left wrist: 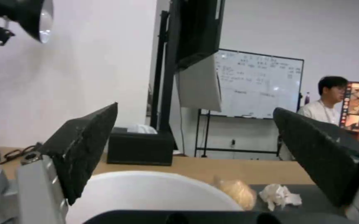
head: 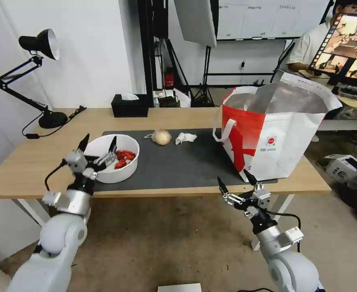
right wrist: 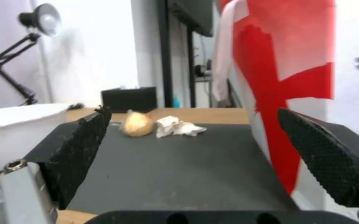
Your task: Pick up the trash from the table and place it into the takeout bag.
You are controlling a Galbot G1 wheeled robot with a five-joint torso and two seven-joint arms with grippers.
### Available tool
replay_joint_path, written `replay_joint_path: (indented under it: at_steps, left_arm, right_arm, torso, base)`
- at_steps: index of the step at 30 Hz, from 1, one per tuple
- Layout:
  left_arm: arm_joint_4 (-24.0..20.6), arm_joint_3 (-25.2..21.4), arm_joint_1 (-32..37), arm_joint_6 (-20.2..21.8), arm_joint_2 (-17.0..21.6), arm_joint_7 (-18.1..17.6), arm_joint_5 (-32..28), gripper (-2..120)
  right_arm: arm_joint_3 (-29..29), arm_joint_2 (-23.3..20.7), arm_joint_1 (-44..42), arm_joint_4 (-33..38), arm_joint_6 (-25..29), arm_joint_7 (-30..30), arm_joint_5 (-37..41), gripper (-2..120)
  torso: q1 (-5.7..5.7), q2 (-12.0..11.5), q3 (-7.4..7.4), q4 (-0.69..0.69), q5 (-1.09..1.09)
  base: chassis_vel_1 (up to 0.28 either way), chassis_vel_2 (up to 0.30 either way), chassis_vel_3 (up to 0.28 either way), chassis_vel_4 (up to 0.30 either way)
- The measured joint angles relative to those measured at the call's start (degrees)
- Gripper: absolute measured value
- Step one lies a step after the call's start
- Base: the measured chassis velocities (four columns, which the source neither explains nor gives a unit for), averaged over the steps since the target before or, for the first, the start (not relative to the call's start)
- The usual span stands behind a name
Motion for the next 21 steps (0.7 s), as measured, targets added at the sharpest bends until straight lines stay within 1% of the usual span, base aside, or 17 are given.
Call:
replay_joint_path:
  at_steps: [1, 2, 3, 6, 10, 13, 17, 20, 21]
  left_arm:
    - [0.0, -0.4, 1.4, -1.1, -1.1, 0.0, 1.2, 100]
    - [1.0, -0.9, 3.5, -3.7, -3.1, 0.1, 4.0, 100]
    - [1.0, -0.9, 3.5, -3.7, -3.1, 0.1, 4.0, 100]
    - [1.4, -1.1, 6.1, -5.6, -5.0, 0.2, 5.9, 100]
    - [1.4, -1.1, 7.3, -6.5, -5.8, 0.3, 6.9, 100]
    - [1.4, -1.8, 10.2, -7.6, -7.4, 0.4, 8.8, 100]
    - [1.8, -2.9, 11.7, -9.1, -8.1, 0.4, 10.3, 100]
    - [1.8, -2.9, 11.7, -9.1, -8.1, 0.4, 10.3, 100]
    - [2.8, -4.0, 12.7, -10.2, -8.6, 0.4, 11.1, 100]
  right_arm:
    - [-0.2, 0.6, -0.5, -0.2, 1.2, 1.1, -0.5, 100]
    - [-0.5, 2.1, -1.6, -0.5, 4.0, 4.3, -1.9, 100]
    - [-0.5, 2.1, -1.6, -0.5, 4.0, 4.3, -1.9, 100]
    - [-0.6, 2.6, -2.6, -0.7, 5.6, 5.8, -2.7, 100]
    - [-0.6, 2.7, -2.7, -0.9, 6.0, 5.9, -2.8, 100]
    - [-1.1, 2.9, -2.5, -1.2, 6.2, 5.9, -2.8, 100]
    - [-1.3, 3.0, -2.2, -1.4, 6.2, 5.9, -2.8, 100]
    - [-1.3, 3.0, -2.2, -1.4, 6.2, 5.9, -2.8, 100]
    - [-1.4, 3.0, -2.1, -1.6, 6.2, 5.9, -2.8, 100]
  torso:
    - [0.0, 0.0, 0.0, 0.0, 0.0]
    - [0.0, 0.0, 0.0, 0.0, 0.0]
    - [0.0, 0.0, 0.0, 0.0, 0.0]
    - [0.0, 0.0, 0.0, -0.01, 0.0]
    - [0.0, 0.0, 0.0, -0.01, 0.0]
    - [0.0, 0.0, 0.0, 0.0, 0.0]
    - [0.0, 0.0, 0.0, 0.0, 0.0]
    - [0.0, 0.0, 0.0, 0.0, 0.0]
    - [0.0, 0.0, 0.0, 0.0, 0.0]
  base:
    - [0.0, 0.0, 0.0, 0.0]
    - [0.0, 0.0, 0.0, 0.0]
    - [0.0, 0.0, 0.0, 0.0]
    - [0.0, 0.0, 0.0, 0.0]
    - [0.0, 0.0, 0.0, 0.0]
    - [0.0, 0.0, 0.0, 0.0]
    - [0.0, 0.0, 0.0, 0.0]
    - [0.0, 0.0, 0.0, 0.0]
    - [0.0, 0.0, 0.0, 0.0]
